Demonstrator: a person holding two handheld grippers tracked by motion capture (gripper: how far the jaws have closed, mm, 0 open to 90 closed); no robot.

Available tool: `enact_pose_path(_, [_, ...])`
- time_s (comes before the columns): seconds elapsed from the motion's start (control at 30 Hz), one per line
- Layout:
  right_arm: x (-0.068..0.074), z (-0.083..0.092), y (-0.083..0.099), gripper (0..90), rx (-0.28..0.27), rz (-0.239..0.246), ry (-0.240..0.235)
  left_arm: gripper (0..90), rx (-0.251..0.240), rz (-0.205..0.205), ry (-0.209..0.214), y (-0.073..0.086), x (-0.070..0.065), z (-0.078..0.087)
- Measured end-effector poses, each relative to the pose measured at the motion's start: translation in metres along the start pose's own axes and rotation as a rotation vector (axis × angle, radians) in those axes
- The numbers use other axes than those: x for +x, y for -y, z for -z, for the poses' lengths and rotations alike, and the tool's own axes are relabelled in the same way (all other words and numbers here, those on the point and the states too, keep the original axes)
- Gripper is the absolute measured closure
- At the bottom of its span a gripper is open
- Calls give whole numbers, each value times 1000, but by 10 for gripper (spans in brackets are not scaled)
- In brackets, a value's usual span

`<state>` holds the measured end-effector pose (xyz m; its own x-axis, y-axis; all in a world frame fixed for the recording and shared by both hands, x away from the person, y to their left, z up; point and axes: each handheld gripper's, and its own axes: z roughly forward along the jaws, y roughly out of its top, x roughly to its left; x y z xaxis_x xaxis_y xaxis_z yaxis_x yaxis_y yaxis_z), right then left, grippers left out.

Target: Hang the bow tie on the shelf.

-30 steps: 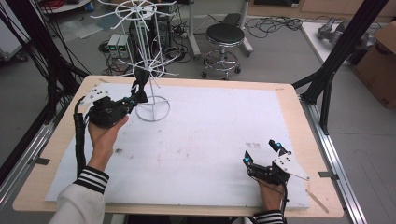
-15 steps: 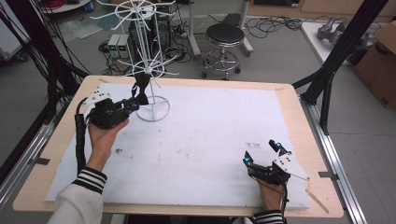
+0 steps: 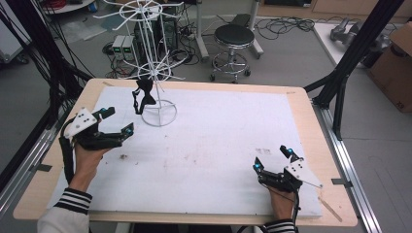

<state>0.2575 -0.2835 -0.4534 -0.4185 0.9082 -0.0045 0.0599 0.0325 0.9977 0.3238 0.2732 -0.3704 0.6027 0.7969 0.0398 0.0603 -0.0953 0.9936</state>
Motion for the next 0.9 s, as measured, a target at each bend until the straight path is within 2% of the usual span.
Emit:
enact_pose_path(0.13, [0, 0, 0, 5, 1, 4, -1, 90, 5, -7, 1, 13, 0, 13])
enact_pose_path(0.23, [0, -1, 0, 6, -1, 9, -2, 89, 3, -13, 6, 30, -3, 21])
enact_pose_path(0.3, [0, -1, 0, 5, -1, 9, -2, 89, 4, -1, -3, 44, -6, 25])
enact_pose_path(0.37, [0, 0, 0, 6, 1, 14, 1, 89, -16, -2, -19, 58, -10, 29])
enact_pose_path(0.5, [0, 0, 0, 6, -2, 12, 8, 90, -33, 19, -15, 79, -17, 33])
enact_pose_path(0.63, [0, 0, 0, 6, -3, 6, 15, 90, -54, 23, -26, 84, -18, 37])
enact_pose_path(0.7, [0, 0, 0, 6, -1, 2, 16, 90, -83, 42, -25, 87, -17, 40])
enact_pose_path(0.8, [0, 0, 0, 5, -1, 3, 17, 91, -94, 61, -36, 87, -15, 41])
enact_pose_path(0.9, [0, 0, 0, 5, -2, 5, 17, 92, -91, 58, -36, 87, -15, 41])
